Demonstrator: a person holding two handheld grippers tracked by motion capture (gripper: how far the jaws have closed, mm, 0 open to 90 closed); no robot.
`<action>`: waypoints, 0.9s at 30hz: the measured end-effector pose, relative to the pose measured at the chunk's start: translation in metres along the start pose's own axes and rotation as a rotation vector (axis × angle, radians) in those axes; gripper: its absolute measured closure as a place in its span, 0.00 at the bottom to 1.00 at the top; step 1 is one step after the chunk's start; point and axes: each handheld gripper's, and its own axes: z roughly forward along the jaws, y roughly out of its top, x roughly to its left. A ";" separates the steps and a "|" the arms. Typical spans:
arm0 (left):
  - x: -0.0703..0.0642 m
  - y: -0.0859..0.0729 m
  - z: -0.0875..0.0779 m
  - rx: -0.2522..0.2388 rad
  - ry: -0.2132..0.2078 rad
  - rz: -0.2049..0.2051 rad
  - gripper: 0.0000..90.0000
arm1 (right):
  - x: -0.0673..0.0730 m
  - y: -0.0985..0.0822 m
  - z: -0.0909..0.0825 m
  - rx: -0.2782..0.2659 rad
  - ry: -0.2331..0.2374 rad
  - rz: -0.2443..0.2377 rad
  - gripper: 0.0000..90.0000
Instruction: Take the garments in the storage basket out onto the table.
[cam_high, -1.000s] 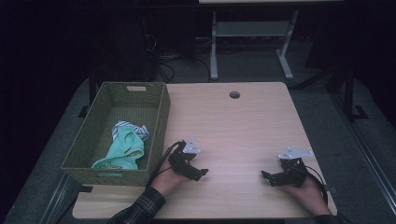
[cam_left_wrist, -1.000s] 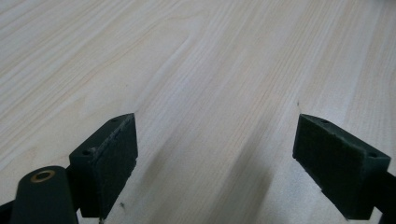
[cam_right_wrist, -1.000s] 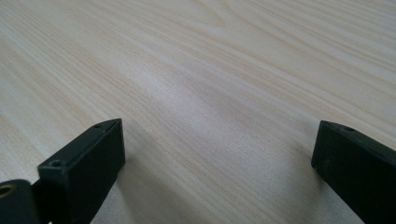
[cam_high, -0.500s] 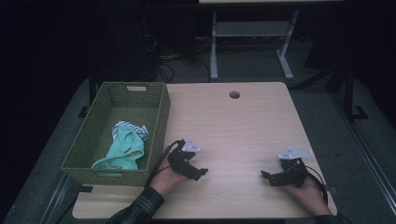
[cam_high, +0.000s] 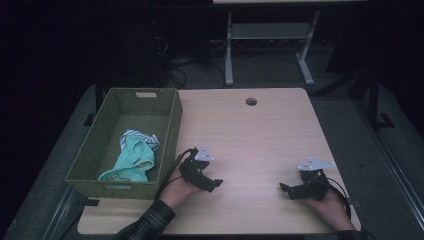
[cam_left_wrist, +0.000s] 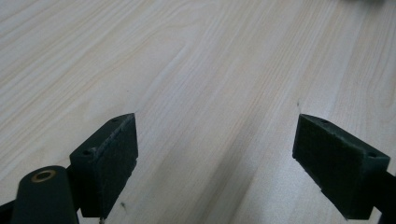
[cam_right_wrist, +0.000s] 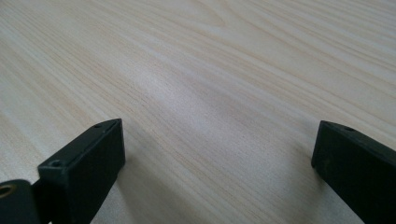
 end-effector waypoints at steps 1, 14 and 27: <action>0.000 0.000 -0.001 0.002 0.000 0.002 0.15 | 0.000 0.000 0.000 0.001 0.000 0.001 0.02; 0.000 0.006 -0.008 -0.002 -0.009 -0.006 0.15 | 0.000 0.000 0.000 0.000 0.000 0.001 0.03; 0.001 0.013 -0.016 -0.016 -0.017 -0.015 0.15 | 0.000 0.000 0.000 0.000 0.000 0.001 0.03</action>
